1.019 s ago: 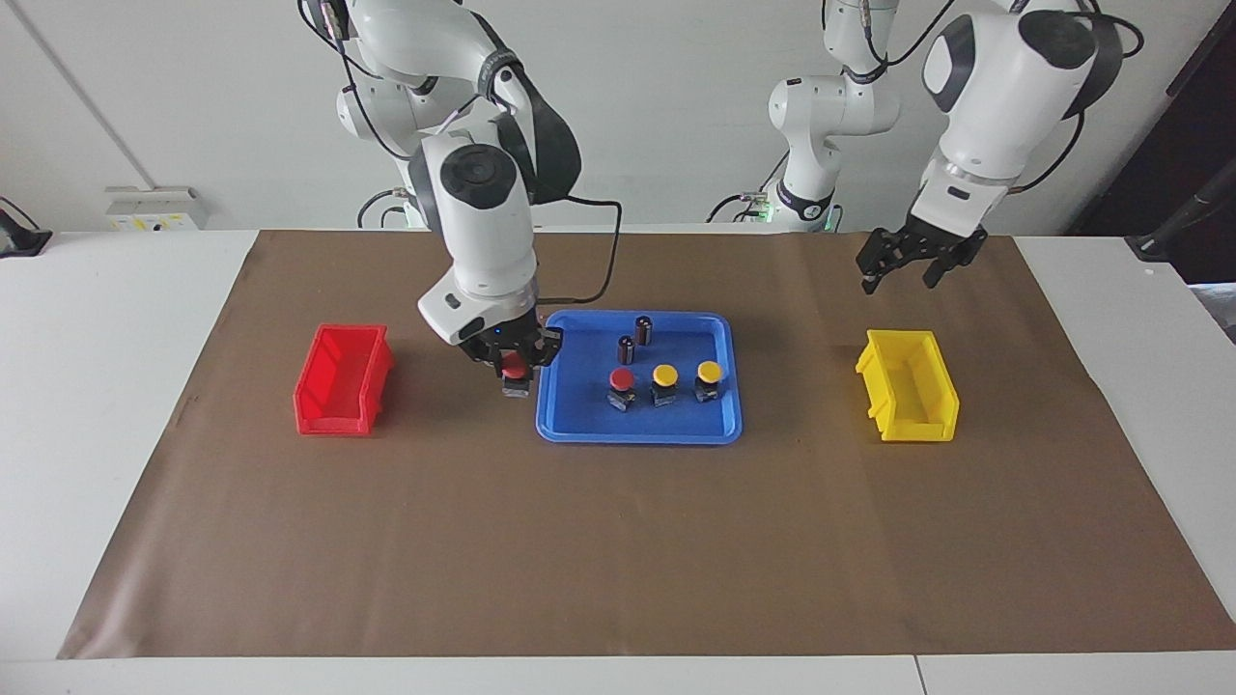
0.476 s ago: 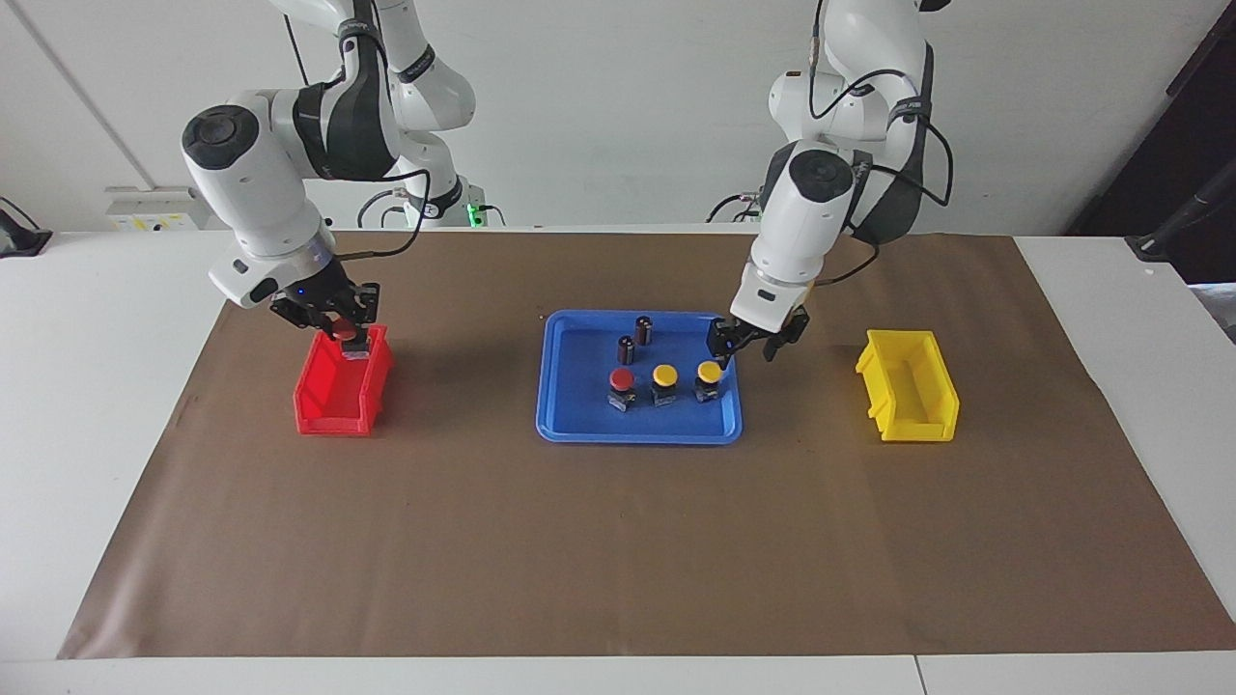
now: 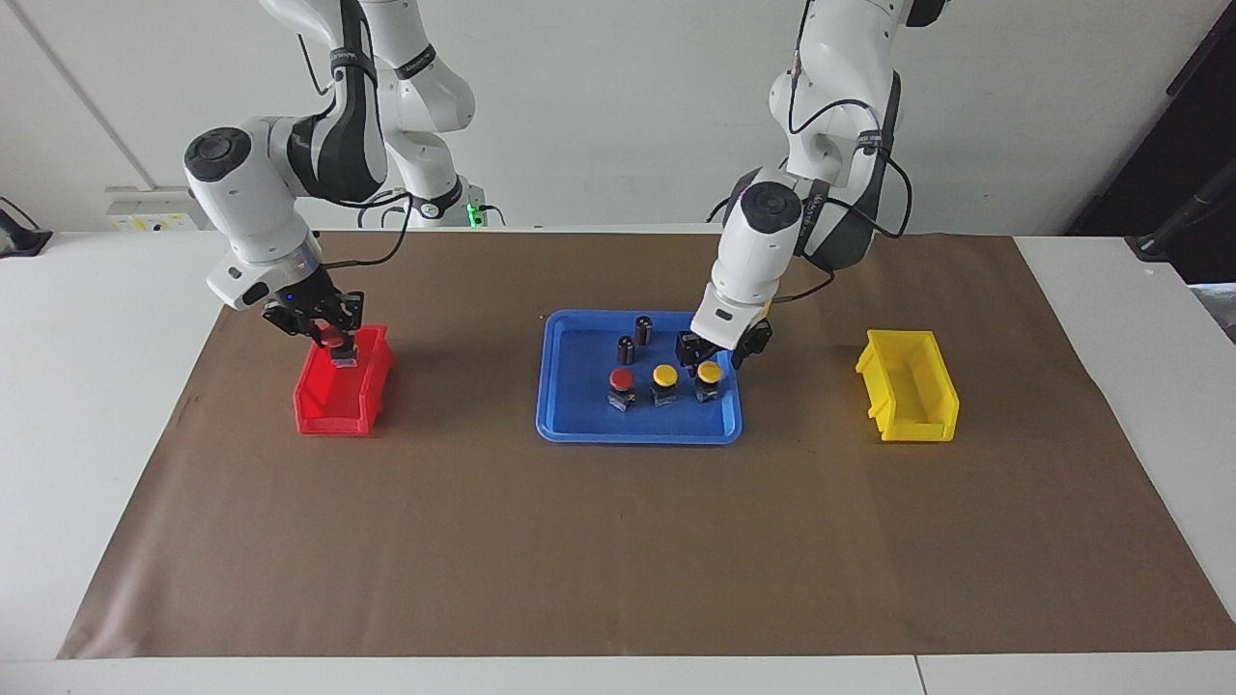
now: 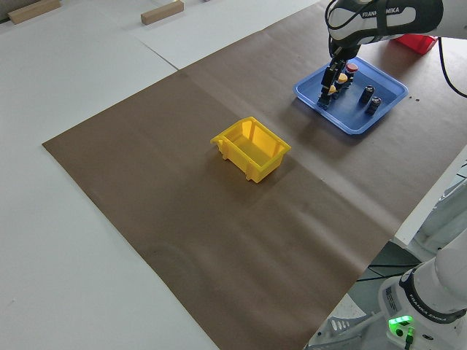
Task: Sort red and yellow buttons by color
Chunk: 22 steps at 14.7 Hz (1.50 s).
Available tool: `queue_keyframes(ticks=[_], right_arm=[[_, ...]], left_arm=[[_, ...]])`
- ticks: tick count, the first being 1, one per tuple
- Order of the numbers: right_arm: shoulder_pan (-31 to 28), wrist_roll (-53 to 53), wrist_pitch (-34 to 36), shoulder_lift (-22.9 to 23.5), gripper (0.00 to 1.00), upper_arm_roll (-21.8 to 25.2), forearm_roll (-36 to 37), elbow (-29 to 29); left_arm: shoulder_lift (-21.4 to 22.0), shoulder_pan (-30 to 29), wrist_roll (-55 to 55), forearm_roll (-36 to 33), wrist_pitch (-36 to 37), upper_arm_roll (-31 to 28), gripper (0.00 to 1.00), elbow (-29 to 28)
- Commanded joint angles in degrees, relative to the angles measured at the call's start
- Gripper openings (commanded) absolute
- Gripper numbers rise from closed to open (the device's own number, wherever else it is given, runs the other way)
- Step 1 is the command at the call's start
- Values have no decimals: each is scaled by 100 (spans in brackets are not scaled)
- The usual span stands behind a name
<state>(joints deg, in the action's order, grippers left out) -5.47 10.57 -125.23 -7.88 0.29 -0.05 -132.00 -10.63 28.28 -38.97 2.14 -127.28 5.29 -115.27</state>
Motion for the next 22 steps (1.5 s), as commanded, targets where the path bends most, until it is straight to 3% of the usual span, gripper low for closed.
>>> queue_keyframes(ticks=[1,3,4,5,7,9,14,16,18,22], right_arm=[[-156,243,-465,-249,26,-56,-258,-501],[-174,252,-782,-249,26,-56,-285,-773],[-182,252,-845,-241,26,-56,-285,-827],[-182,252,-880,-241,26,-56,-285,-853],[-235,270,-898,-232,27,-47,-285,-880],[-314,462,-1186,-170,31,-47,-294,-1011],[-314,533,-1241,-170,60,-55,-294,-1038],[-314,551,-1154,-162,70,-56,-294,-969],[-279,569,-629,-100,72,-47,-285,-549],[150,18,1164,285,79,-108,-285,1251]], left_arm=[[245,90,-85,-38,-350,-81,78,-426],[228,90,-102,-38,-394,-81,74,-426],[202,99,-233,-29,-403,-81,45,-426],[202,99,-426,-38,-438,-81,2,-426],[175,82,-498,-38,-334,-72,1,-312],[175,3,-402,-38,471,-81,1,195],[351,-865,1308,305,2423,-160,1,1181],[412,-1445,2344,253,2786,-160,1,1332],[439,-1973,3496,78,2884,-204,1,1332],[439,-2773,4414,-274,2788,-213,1,1262]])
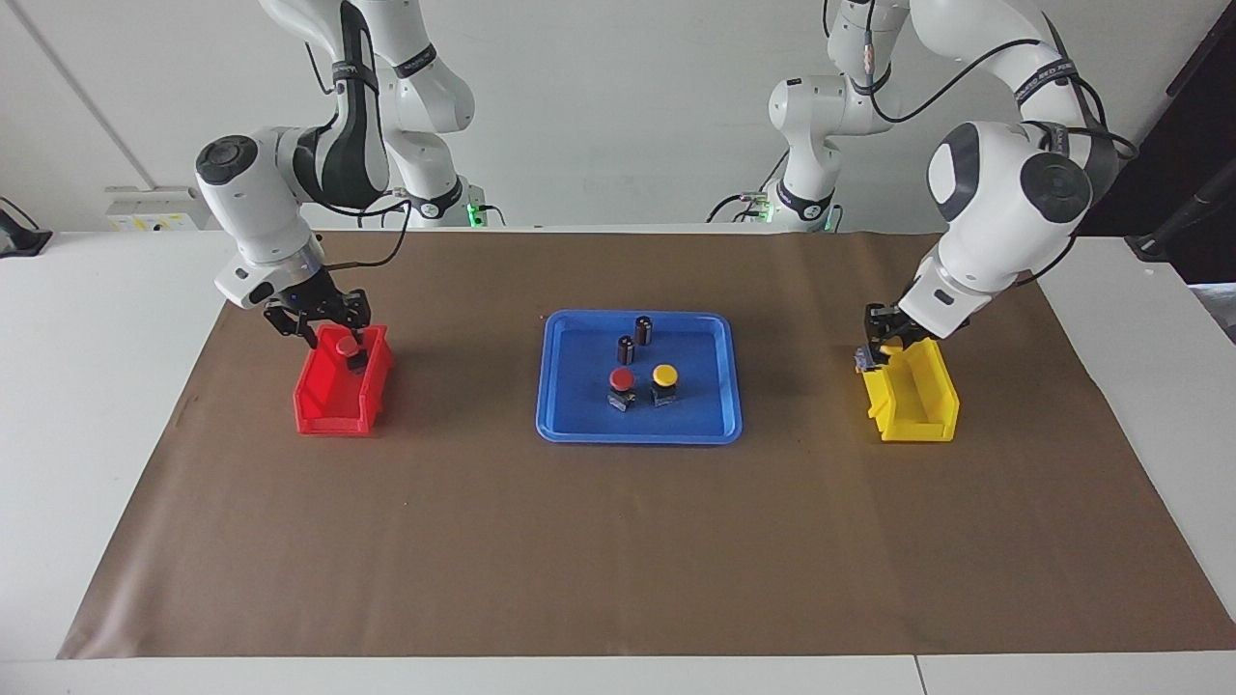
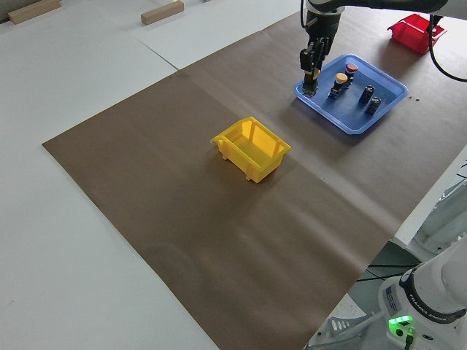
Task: Sort red and yellow buttons by color
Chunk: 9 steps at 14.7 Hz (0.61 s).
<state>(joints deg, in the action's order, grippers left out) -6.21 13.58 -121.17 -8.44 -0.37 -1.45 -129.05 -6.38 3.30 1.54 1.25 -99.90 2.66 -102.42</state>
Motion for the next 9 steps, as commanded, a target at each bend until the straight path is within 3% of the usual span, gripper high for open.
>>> queue_keyframes(ticks=[1,3,6,9], right_arm=[[460,-651,892,508,84,-50,-136,1326],[1381,-1887,824,886,91,-50,-136,1952],[2541,-3680,684,1903,93,-42,-49,2996],[3237,-4800,419,2809,93,-42,100,3840]], left_arm=[[32,-408,434,-273,-20,42,1,-93],[294,-480,401,-527,-510,42,1,-705],[690,-480,-21,-599,-1390,42,1,-1708],[726,-506,-31,-599,-1681,51,1,-2043]])
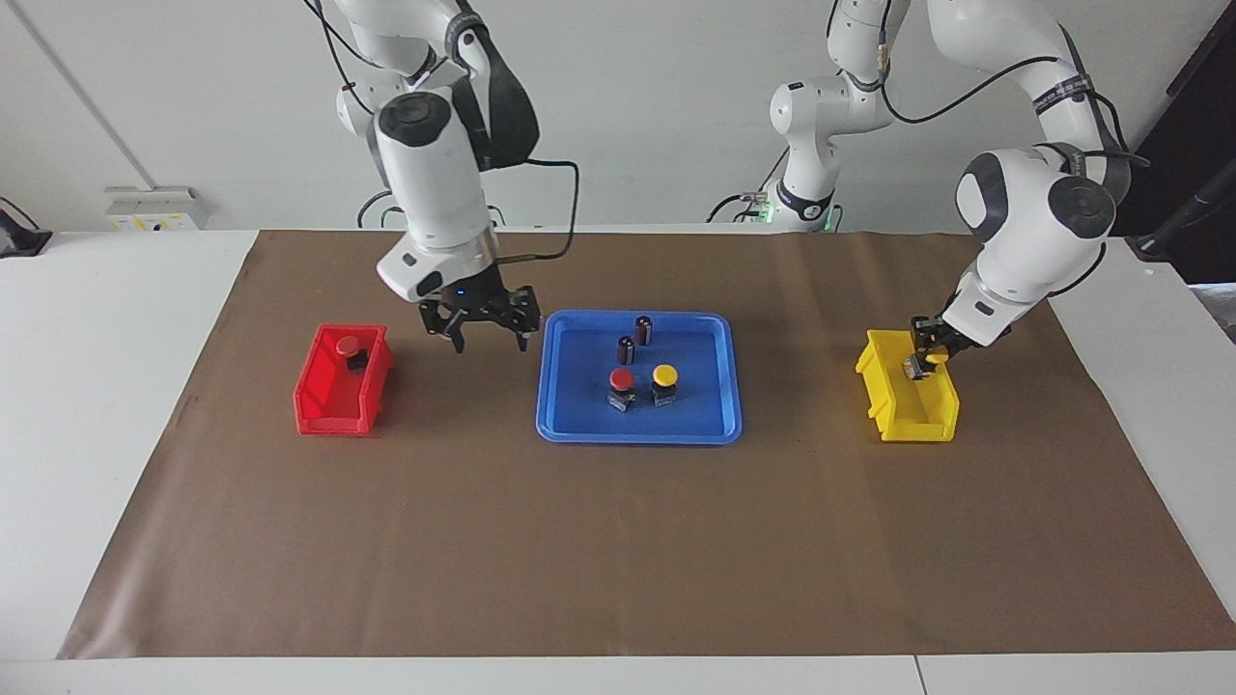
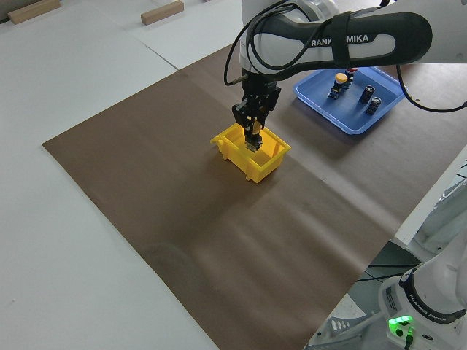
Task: Sort red and yellow buttons by color
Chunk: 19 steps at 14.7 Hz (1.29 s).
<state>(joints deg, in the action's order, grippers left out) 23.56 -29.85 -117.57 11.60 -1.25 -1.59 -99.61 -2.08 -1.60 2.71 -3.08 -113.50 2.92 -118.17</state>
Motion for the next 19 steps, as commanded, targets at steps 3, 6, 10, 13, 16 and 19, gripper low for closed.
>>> queue_keyframes(ticks=[3,6,10,13,16,19], right_arm=[[631,-978,-11,1247,93,37,404,1190],[851,-1075,-370,1406,92,37,466,902],[948,-1084,-652,1284,86,37,484,479],[992,-1084,-881,1196,86,37,484,189],[1089,-1084,-1022,1116,84,37,484,-40],[1106,-1084,-1013,1081,82,37,484,-137]], left_arm=[[392,-16,-148,-167,-970,25,1,-1075],[366,-16,-139,-167,-1060,25,26,-1129],[287,-16,-113,-167,-920,25,61,-858],[138,-7,-130,-167,-219,34,61,-182],[172,27,-25,-167,931,34,100,871],[261,63,133,-132,2011,69,100,2057]])
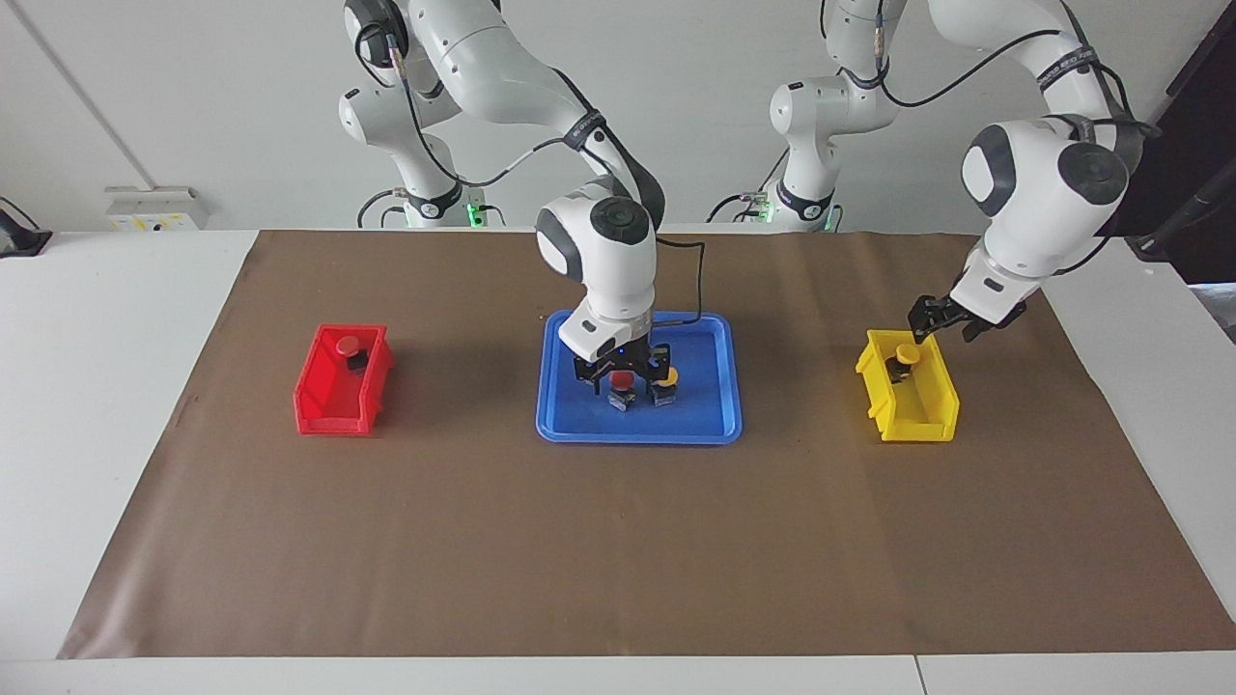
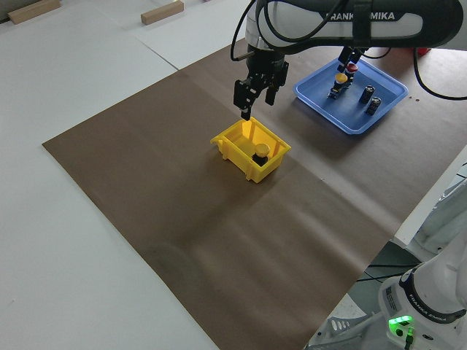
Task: Sort red and yellow buttons by color
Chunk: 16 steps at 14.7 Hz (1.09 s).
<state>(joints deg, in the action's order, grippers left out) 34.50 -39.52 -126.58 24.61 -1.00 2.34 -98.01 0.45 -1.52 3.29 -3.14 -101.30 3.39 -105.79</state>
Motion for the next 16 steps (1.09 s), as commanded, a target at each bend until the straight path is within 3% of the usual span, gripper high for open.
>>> queue_keyframes(ticks=[1,4,7,10,13,14,16], right_arm=[[13,-117,-121,-237,81,12,92,-385],[13,-100,-113,-272,65,3,92,-473],[-22,-73,-43,-229,40,3,83,-290],[-153,-12,640,-185,29,12,92,376],[-548,330,1354,-254,29,20,83,801],[-741,583,1547,-472,29,29,83,749],[-1250,1451,2178,-938,29,29,83,591]], left_arm=[[-27,64,84,-82,1240,30,100,1284],[-36,82,93,42,2182,56,100,2087],[16,134,93,68,2134,92,100,2098],[174,239,-143,182,1388,92,100,1432],[123,1115,-1728,226,-76,92,100,387],[35,1502,-2344,226,-587,92,100,131],[-560,2153,-3225,252,-1170,92,100,111]])
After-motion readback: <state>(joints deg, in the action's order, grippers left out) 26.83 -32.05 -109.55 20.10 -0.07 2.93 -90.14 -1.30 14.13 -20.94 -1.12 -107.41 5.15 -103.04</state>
